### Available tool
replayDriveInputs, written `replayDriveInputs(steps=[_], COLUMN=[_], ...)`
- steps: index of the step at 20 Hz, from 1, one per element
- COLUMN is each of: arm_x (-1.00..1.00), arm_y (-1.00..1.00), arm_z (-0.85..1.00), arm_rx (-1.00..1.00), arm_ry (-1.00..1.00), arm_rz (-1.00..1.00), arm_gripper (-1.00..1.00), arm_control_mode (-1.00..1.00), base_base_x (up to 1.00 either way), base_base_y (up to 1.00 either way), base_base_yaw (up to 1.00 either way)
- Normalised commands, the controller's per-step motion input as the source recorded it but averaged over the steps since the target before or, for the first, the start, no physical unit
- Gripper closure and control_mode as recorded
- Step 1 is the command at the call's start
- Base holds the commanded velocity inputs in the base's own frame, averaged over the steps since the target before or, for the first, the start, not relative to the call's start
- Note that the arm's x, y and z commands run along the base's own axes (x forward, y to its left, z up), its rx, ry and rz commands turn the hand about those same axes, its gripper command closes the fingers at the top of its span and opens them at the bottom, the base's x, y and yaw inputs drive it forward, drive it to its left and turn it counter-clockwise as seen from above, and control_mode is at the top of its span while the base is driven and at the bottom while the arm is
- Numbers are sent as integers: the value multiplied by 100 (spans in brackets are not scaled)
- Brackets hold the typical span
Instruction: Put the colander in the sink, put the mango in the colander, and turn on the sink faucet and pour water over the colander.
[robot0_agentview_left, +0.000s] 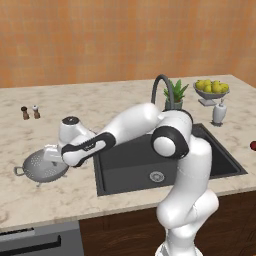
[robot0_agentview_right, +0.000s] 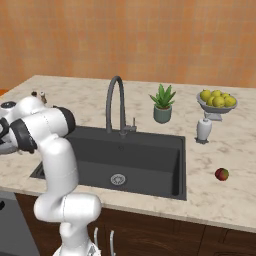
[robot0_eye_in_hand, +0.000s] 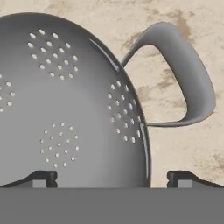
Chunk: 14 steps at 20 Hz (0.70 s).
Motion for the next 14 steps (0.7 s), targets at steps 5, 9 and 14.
replayDriveInputs(steps=[5, 9, 14], arm_x=[0, 0, 0], arm_y=[0, 0, 0], arm_z=[-25, -19, -7], arm_rx=[0, 0, 0], arm_ry=[0, 0, 0], arm_rz=[0, 0, 0], arm_gripper=[-100, -100, 100], arm_control_mode=[-100, -100, -100], base_base_x=[0, 0, 0], base_base_y=[0, 0, 0], base_base_yaw=[0, 0, 0])
